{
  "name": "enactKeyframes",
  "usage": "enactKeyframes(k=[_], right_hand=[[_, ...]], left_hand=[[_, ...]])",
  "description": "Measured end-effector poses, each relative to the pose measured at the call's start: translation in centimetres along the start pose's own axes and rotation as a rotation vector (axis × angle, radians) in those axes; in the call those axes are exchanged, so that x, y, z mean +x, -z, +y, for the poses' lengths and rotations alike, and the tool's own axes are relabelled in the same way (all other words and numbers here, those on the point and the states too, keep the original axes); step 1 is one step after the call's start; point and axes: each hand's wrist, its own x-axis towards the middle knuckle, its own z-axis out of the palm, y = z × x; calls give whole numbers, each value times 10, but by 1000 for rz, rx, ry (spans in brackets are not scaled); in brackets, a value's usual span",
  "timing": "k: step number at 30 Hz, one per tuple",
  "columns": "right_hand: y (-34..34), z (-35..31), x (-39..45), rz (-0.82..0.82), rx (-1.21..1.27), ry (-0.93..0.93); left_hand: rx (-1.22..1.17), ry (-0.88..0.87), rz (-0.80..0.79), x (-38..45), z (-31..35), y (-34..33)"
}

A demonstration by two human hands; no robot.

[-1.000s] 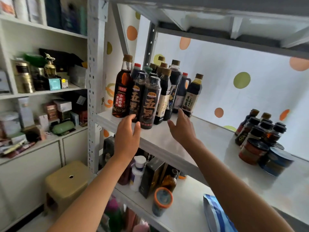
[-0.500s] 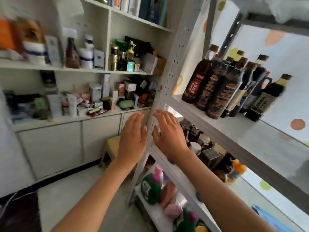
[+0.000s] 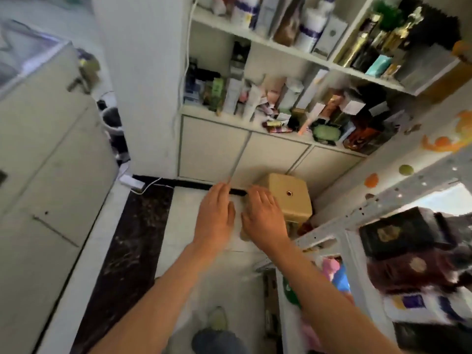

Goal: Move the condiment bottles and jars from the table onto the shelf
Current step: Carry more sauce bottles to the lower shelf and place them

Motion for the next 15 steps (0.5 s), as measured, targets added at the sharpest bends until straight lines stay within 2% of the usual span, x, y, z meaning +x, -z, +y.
enactKeyframes(k=[6, 12, 15], right_hand=[[-100, -19, 12, -236, 177, 49], [-207, -44, -10, -453, 376, -53], [-269, -44, -21, -538, 390, -113]], left_hand=[[210, 268, -63, -37, -86, -12], [233, 580, -142, -89, -164, -53], [231, 667, -194, -107, -202, -87]])
